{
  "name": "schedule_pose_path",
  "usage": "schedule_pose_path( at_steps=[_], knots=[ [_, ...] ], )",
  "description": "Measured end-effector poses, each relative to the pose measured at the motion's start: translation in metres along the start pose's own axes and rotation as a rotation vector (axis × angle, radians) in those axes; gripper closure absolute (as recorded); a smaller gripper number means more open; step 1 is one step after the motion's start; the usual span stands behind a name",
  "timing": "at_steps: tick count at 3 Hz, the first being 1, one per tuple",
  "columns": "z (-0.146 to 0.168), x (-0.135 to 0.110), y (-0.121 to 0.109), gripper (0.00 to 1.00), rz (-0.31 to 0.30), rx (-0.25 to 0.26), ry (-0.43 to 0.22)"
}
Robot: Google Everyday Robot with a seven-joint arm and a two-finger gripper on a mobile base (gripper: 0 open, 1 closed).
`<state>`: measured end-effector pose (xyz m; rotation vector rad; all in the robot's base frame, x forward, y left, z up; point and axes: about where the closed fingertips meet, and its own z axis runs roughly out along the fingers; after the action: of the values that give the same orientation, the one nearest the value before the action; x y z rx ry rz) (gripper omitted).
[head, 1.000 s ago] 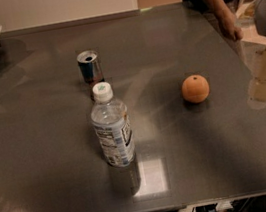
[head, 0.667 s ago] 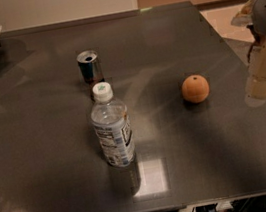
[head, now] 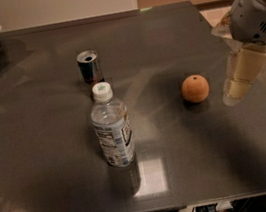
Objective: Move orange near blue plastic bottle
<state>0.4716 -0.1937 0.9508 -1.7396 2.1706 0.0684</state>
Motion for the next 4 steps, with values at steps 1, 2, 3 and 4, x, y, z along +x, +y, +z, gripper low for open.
schedule_pose_path(
  at_steps=[1,2,3,4],
  knots=[
    [0.031,-0.005,-0.007,0.0,0.001,-0.04,-0.043],
    [0.057,-0.008,-0.01,0.0,0.013,-0.073,-0.081],
    [0.078,-0.009,-0.01,0.0,0.024,-0.101,-0.107],
    [0.097,-0.008,-0.009,0.0,0.031,-0.125,-0.123]
  ],
)
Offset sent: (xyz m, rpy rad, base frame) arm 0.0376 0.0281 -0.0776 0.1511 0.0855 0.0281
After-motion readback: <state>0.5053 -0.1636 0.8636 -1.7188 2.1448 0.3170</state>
